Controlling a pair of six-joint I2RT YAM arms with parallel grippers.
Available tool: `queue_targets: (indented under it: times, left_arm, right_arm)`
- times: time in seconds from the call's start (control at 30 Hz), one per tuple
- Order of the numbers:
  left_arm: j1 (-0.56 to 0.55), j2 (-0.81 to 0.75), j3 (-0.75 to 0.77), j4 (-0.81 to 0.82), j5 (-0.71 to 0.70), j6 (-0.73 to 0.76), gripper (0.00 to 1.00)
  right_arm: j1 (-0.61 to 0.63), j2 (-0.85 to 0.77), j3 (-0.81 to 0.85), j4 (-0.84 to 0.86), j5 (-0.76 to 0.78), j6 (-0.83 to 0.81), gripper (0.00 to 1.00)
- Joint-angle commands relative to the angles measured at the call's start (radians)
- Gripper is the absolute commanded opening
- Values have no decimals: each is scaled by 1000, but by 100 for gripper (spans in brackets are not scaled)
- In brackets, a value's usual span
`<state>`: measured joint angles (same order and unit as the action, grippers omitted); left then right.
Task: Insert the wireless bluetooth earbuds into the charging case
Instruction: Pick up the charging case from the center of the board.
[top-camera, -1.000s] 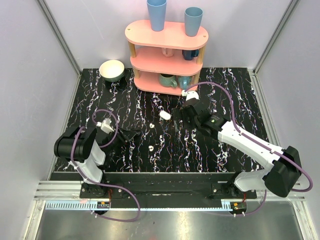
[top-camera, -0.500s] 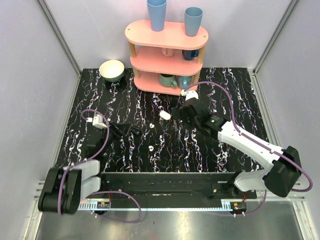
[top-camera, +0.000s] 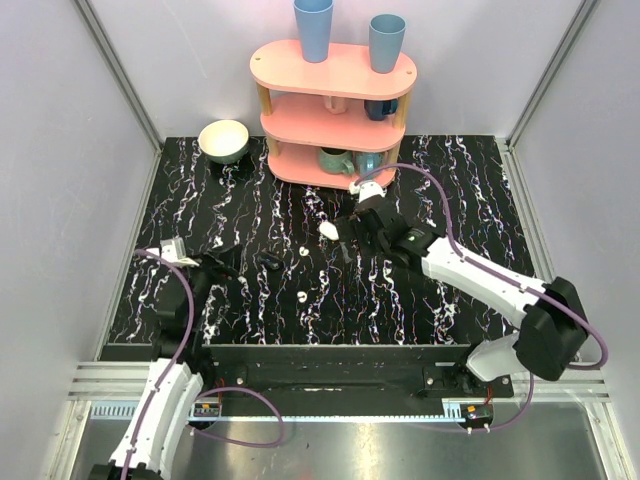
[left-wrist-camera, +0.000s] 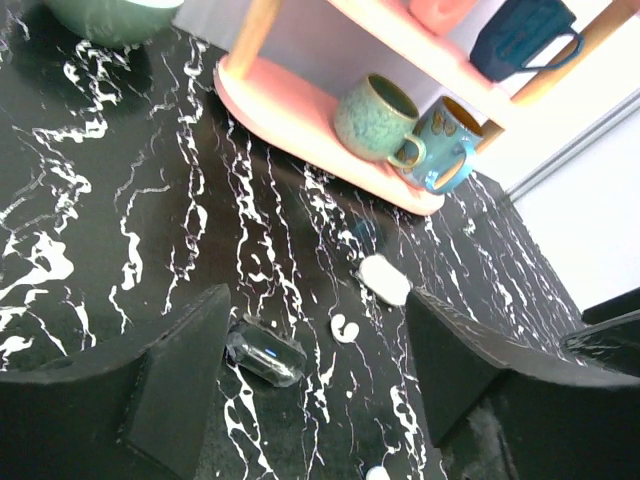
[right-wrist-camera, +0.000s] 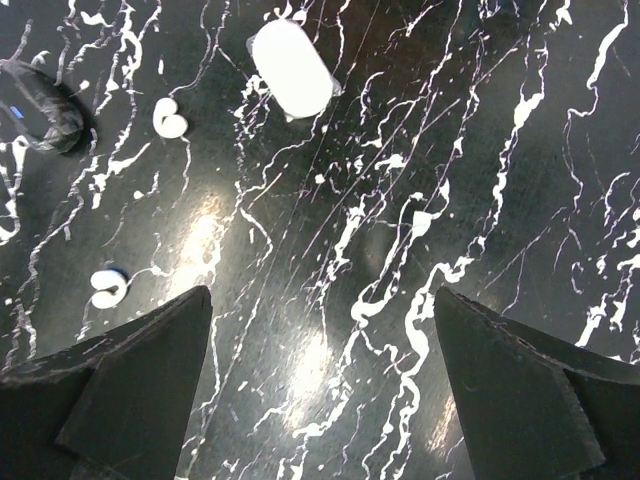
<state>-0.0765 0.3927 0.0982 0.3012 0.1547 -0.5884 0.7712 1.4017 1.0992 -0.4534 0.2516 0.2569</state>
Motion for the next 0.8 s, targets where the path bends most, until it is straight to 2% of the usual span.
queue_targets:
  times: [0.0,0.1,0.27,0.37,0.47,0.63,0.77]
  left_arm:
    - [4,-112,67,-163,-81,29,79]
    - [4,-161,95,-221,-116,16,85]
    - [4,-224,107,-269,-177,-24,99]
    - [4,-259,104,-274,-205,-77,99]
    - [4,-285,107,-300,-267,-134,99]
    - [4,-325,107,-314,-259,-96,99]
    - [4,-382,103,-321,-264,-106,99]
  right_arm:
    - [-9,69,-13,114,75,-106,100]
    - [-9,129,-10,150,69,-235,100]
    - [-12,221,27,206,120,-359,100]
    - [-13,238,-14,307,26,-459,100]
    - [-15,246,-47,411,55,-502,100]
    - [-24,289,-36,476,-40,-529,100]
    - [-78,348,72,371,-214,-424,100]
